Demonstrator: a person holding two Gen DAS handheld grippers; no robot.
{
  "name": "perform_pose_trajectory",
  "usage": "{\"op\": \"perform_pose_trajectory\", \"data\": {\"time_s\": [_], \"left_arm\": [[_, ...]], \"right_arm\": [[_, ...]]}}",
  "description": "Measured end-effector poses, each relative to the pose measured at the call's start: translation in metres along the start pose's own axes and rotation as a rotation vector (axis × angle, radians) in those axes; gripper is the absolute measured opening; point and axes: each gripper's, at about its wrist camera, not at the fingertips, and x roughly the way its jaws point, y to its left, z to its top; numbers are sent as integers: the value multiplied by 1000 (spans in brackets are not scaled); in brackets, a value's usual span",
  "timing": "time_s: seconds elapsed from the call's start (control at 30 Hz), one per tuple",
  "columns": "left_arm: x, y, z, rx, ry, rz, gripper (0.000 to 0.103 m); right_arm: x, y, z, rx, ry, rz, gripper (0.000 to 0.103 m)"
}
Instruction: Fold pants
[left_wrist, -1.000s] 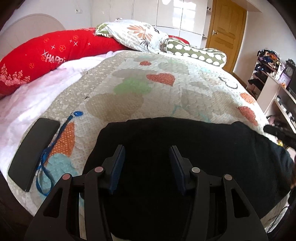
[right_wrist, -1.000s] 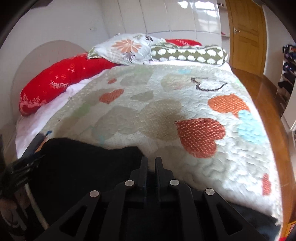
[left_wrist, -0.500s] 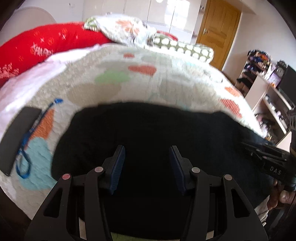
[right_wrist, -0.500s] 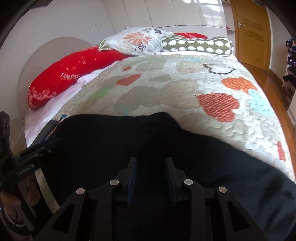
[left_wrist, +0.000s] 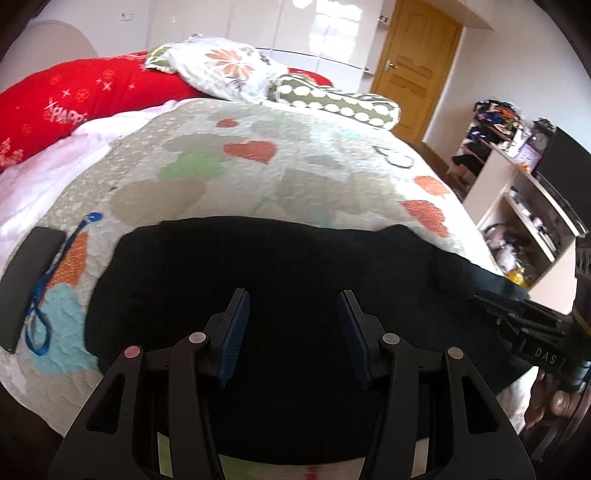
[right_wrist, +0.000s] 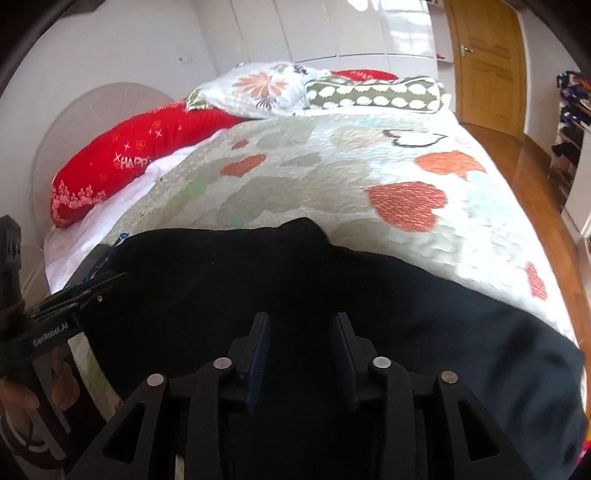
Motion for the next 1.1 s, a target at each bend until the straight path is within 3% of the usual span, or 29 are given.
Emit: {"op": "perform_pose_trajectory", "data": {"time_s": [0.27,0.37,0.43,0.5,0.67,0.77,0.87,1.1], "left_arm": [[29,-27,-20,21,77,-44,49],[31,-38,-23,59,66,-24,59],[29,-44,-20,65,76,-45,60],[25,-55,-14,90,72,-81,60],[22,-92,3,179,61,-173,62],[32,-124,14,233,112,-261,62],[43,-153,19,291,138,-299,62],[72,-232,26,488,215,-433,62]], "right_arm": [[-5,-17,-31,13,41,-19,42],[0,-22,-38,19,21,1,43],[-5,-24,-37,34,21,21,42],[-18,-32,-34,62,11,39,42],[-67,-67,-40,155,-73,-13,44],[-95,-91,-54,198,-93,-55,44],[-117,-114,-72,258,-101,-108,45],[-128,-148,-96,372,-80,-115,52]]}}
